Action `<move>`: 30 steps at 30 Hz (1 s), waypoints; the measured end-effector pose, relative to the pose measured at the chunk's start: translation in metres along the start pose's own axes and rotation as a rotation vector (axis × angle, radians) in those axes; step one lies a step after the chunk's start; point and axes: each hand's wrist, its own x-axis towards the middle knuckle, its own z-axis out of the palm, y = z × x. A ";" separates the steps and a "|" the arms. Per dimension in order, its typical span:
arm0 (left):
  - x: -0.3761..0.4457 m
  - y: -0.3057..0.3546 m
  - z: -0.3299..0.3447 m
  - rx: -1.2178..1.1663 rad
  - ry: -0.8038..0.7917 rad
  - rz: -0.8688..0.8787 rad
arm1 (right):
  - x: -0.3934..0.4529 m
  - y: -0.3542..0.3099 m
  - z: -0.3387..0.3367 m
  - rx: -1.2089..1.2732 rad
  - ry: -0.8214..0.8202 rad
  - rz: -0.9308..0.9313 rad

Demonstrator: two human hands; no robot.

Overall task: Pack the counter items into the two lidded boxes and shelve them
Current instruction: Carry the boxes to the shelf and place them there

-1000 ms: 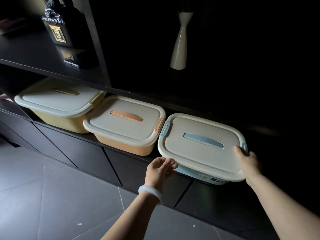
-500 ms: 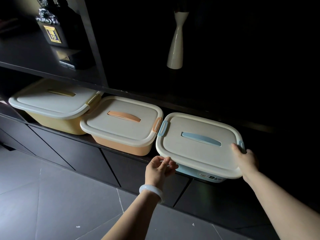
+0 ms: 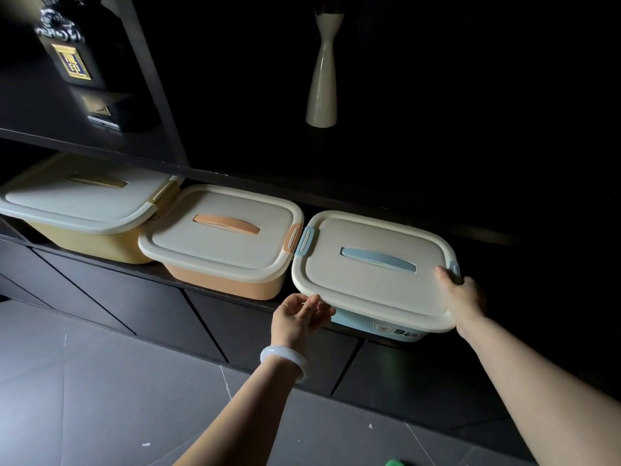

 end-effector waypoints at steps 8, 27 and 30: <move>0.000 -0.001 0.001 -0.013 0.000 0.000 | -0.001 -0.001 -0.001 -0.010 -0.009 0.006; -0.008 0.005 0.007 0.011 0.044 -0.018 | -0.005 -0.004 -0.006 -0.115 -0.046 -0.021; -0.008 0.006 0.006 0.035 0.040 -0.033 | -0.007 -0.007 -0.009 -0.159 -0.065 -0.036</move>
